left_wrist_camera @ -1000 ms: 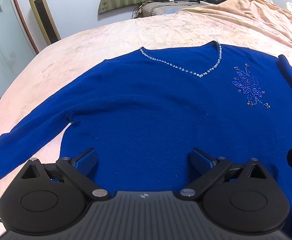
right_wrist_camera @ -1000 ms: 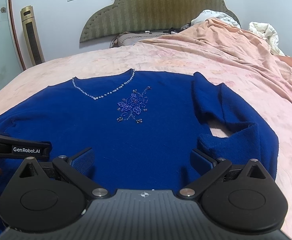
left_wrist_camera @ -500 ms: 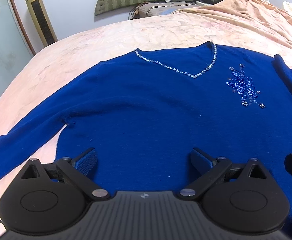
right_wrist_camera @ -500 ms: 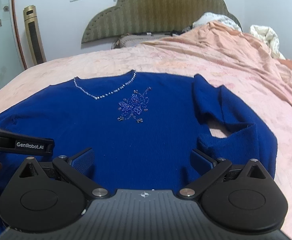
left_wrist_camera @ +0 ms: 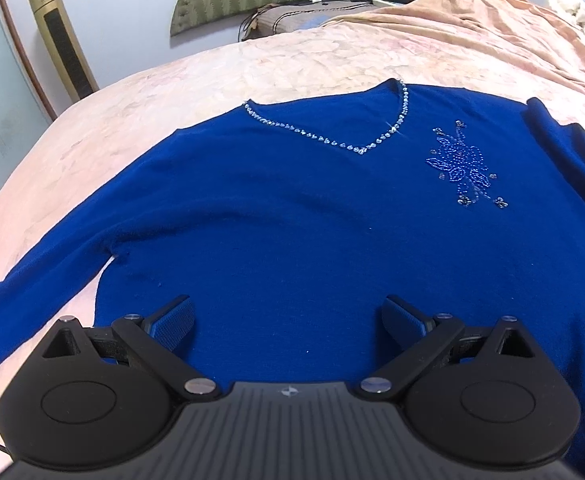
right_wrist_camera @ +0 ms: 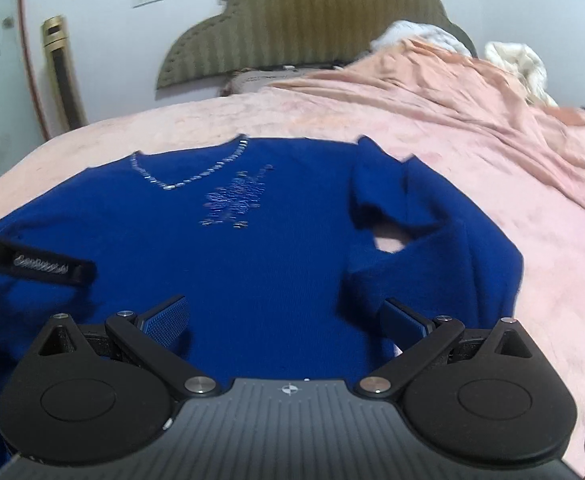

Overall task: Fold small clothes
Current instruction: 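Grasp the cuff of the sleeve nearest the right gripper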

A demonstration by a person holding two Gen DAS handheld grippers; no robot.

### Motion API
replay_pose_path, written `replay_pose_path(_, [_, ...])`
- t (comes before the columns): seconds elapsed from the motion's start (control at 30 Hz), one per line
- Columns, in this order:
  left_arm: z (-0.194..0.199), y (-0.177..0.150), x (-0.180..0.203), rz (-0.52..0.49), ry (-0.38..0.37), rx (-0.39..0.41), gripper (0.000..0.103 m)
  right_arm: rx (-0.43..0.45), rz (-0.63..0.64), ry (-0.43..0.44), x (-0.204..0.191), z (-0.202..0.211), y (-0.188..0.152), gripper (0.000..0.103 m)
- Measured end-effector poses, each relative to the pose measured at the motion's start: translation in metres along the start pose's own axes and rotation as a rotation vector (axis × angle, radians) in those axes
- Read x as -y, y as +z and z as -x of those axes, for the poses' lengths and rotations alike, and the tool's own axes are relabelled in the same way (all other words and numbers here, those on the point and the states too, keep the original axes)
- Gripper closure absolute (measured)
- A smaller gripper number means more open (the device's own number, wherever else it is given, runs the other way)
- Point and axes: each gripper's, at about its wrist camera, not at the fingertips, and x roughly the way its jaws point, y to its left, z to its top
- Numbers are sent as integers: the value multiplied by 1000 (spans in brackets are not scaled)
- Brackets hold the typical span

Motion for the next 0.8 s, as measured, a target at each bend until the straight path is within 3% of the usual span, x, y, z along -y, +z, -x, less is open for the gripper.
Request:
replay_pose_path(0.13, [0,2,3,-5,6,0,2,19,105,-189,8,-7,-1,19])
replay_pose_path(0.17, [0,2,3,-7,3,-2,2,9,141,-217,10,-10,-2,31])
replay_pose_path(0.2, [0,2,4,-11,0,-4,2,1,164,-233,13,-12,-3,53])
replay_pose_path(0.27, [0,1,6,-24,0,-5,2,-9,178,-247,20,-14,-4,82])
replay_pose_path(0.3, [0,1,7,-32,1,-5,2,-6,163,-227,27,-13,-1,90])
replay_pose_path(0.4, [2,0,7,-46,2,0,2,34,107,-198,50,-1,13,98])
replay_pose_path(0.8, [1,3,-3,-30,3,-2,2,243,-90,-332,195,39,110,98])
